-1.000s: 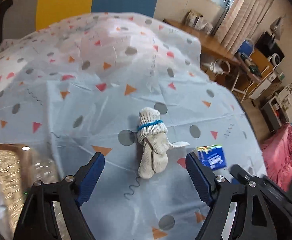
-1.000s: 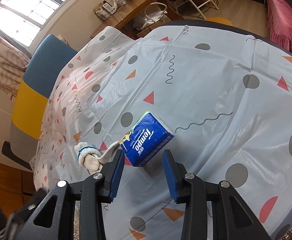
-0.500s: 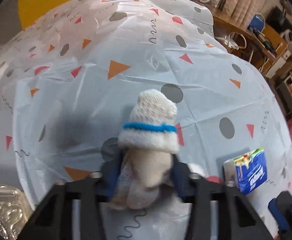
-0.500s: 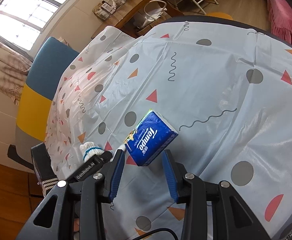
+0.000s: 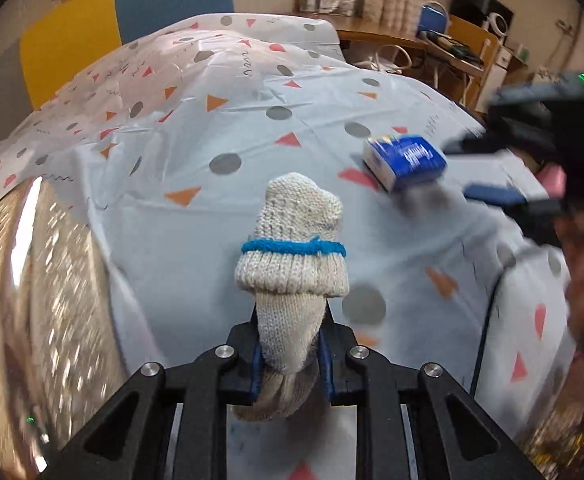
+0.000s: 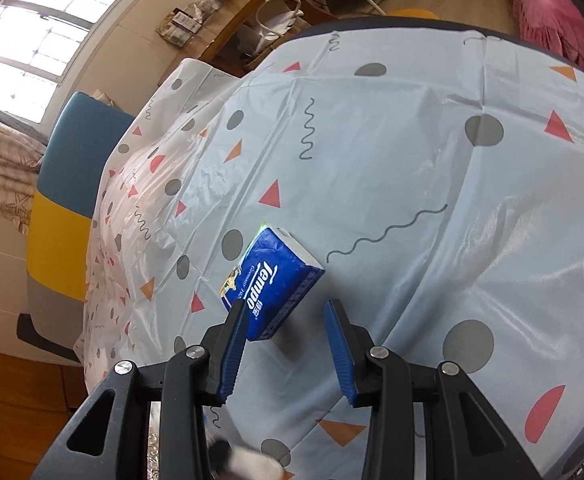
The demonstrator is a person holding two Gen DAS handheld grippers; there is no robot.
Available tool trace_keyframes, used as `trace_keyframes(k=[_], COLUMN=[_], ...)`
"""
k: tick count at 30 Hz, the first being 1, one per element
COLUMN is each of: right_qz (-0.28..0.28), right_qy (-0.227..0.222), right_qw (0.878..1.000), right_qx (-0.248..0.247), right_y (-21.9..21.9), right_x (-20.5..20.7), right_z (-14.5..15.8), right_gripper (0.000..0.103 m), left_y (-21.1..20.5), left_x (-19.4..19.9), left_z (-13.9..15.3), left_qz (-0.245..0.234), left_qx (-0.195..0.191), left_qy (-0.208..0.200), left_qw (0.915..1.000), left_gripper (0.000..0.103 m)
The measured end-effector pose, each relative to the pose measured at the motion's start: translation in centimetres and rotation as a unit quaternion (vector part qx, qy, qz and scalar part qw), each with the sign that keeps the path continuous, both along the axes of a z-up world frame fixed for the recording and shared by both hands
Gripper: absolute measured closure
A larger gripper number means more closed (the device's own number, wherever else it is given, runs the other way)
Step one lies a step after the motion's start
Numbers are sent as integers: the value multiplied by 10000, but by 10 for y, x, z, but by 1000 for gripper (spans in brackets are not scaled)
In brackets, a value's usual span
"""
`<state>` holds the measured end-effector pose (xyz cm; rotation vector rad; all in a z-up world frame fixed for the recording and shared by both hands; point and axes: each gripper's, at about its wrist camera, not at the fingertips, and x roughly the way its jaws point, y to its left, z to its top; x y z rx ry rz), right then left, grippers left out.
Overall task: Organize soft objects
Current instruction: 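Grasp the white knit glove with the left gripper while the right gripper grasps the Tempo packet, then carry the white glove into the gold tray and open the left gripper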
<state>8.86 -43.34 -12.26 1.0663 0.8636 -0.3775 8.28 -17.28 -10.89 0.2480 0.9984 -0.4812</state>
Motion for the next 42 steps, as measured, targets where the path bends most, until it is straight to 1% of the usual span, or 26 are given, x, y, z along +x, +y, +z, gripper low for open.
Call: trace_keyframes(k=[5, 6, 7, 8, 10, 11, 13, 19, 23, 25, 27, 29, 30, 31, 32, 33, 35, 37, 38, 39, 42], right_qz=[163, 207, 236, 275, 345, 380, 410, 100, 138, 399, 732, 1258, 1533, 1879, 2115, 2288, 2765, 3055, 3120, 3134, 3013], right_qy=[-8, -36, -68, -98, -150, -157, -111, 220, 574, 840, 1048, 1253, 1388, 1563, 1686, 1697, 1603, 1634, 1643, 1636, 1599], right_qw=[9988, 9982, 9977, 9973, 9970, 9968, 9967, 9991, 9980, 9936, 9858, 9721, 9620, 9452, 9305, 9223, 9095, 8928, 8889, 8893, 8987], right_qx=[455, 556, 636, 679, 672, 687, 687, 342, -241, -637, -1089, -1532, -1781, -2165, -2470, -2612, -2659, -2880, -2923, -2899, -2755], right_y=[4, 5, 6, 8, 13, 15, 17, 11, 7, 11, 19, 34, 43, 56, 66, 74, 88, 97, 96, 92, 72], right_x=[6, 8, 8, 9, 13, 16, 25, 54, 81, 100, 118, 137, 144, 150, 152, 151, 142, 126, 115, 104, 75], right_z=[-15, -18, -20, -20, -20, -20, -22, -22, -17, -15, -11, -12, -14, -15, -15, -16, -16, -17, -18, -18, -22], right_gripper=[60, 59, 57, 52, 44, 42, 41, 38, 37, 37, 37, 37, 37, 39, 50, 50, 51, 51, 51, 50, 50], left_y=[25, 30, 33, 37, 43, 44, 45, 51, 54, 55, 55, 55, 55, 55, 55, 55, 57, 58, 59, 58, 55], left_x=[-47, -53, -55, -57, -60, -60, -58, -58, -57, -57, -56, -56, -56, -56, -57, -56, -56, -56, -56, -56, -55], left_z=[-5, -10, -14, -18, -21, -21, -22, -25, -26, -27, -27, -28, -28, -28, -29, -29, -30, -31, -31, -31, -31], left_qz=[-340, -393, -420, -419, -452, -448, -476, -485, -477, -469, -469, -458, -458, -458, -458, -459, -455, -457, -456, -446, -375], left_qx=[158, 159, 145, 116, 17, 0, -67, -265, -391, -431, -453, -472, -475, -479, -481, -487, -508, -518, -516, -506, -426], left_qy=[-356, -301, -229, -226, -309, -290, -236, -232, -201, -190, -178, -168, -174, -186, -193, -193, -174, -180, -187, -195, -180], left_qw=[9987, 9986, 9987, 9988, 9985, 9986, 9986, 9982, 9979, 9978, 9977, 9977, 9977, 9976, 9976, 9976, 9975, 9974, 9974, 9975, 9982], left_gripper=[81, 81, 81, 81, 81, 81, 81, 81, 81, 81, 81, 81, 80, 80, 80, 80, 80, 80, 80, 80, 80])
